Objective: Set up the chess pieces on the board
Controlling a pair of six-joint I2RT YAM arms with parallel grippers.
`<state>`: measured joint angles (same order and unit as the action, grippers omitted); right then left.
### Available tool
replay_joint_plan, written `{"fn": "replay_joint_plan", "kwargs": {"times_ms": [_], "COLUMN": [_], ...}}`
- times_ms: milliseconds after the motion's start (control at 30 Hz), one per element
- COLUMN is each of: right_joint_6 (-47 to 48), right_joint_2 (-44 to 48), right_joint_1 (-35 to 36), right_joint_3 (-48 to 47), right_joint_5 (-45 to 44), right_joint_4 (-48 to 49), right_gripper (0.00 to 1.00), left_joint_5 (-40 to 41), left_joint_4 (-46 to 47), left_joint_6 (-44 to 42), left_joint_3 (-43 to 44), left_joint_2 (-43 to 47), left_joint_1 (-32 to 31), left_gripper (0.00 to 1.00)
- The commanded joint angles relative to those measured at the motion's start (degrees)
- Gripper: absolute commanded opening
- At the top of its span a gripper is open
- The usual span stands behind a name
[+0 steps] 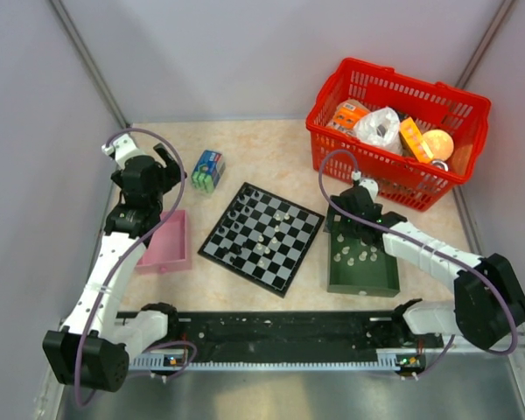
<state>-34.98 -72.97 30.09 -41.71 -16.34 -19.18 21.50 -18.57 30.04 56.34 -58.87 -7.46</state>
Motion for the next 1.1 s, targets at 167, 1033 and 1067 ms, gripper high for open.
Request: {"fn": "replay_joint_plan", "kwargs": {"times_ms": [167,1033,1067], "right_joint_6": [3.25,9.58,9.84], "right_joint_2": [0.55,-7.01,-7.45], "right_joint_1": [-0.82,-3.19,-3.28], "right_joint_3": [-0.65,-6.10,-6.45], "right_joint_5": [0.96,0.69,0.69], "right_joint_4": [5.11,9.07,8.99], "right_gripper": [0.99,0.99,0.99], "left_joint_5": [0.74,-0.23,-0.31], "left_joint_4": [1.60,1.87,1.87], "left_joint_6": [-0.51,-0.16,-0.16], "left_joint_3": [-0.35,-0.17,-0.26], "left_joint_2": [0.95,0.34,0.25], "left_joint_1": [0.52,0.61,0.61], "left_gripper": [0.99,0.99,0.99]}}
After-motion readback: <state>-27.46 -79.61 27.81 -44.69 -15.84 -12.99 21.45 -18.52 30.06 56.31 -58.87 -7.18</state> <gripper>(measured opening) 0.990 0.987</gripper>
